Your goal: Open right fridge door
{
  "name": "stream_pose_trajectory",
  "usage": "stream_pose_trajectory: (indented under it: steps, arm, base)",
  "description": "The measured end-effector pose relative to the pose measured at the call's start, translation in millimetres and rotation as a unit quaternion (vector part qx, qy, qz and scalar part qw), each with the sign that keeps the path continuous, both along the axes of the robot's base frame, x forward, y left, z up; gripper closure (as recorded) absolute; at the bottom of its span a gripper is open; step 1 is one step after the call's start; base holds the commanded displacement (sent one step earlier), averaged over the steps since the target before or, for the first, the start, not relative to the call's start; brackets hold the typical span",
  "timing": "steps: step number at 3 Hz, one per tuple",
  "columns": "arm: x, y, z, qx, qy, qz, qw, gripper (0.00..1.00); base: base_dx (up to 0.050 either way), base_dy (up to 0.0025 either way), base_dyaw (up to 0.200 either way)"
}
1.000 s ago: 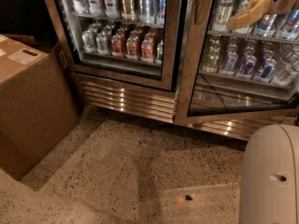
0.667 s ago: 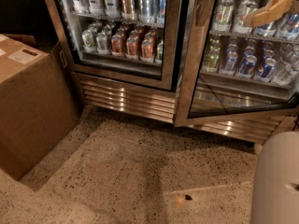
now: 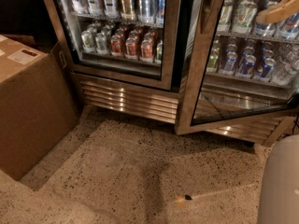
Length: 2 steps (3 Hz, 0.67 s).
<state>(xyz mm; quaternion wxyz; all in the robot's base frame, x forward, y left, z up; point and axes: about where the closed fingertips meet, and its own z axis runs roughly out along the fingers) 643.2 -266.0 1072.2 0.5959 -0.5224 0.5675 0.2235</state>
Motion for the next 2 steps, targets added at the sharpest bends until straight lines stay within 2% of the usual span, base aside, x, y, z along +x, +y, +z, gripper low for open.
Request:
stream_pose_trajectory:
  steps: [1,2]
  arm:
    - [-8,15,10,-0.038,-0.059,0.025,0.9973,0.00]
    - [-11,10,-18,-0.054,-0.079,0.037,0.9947,0.00]
  base:
    - [0.000,0.00000,0.000]
    - [0.000,0.00000,0.000]
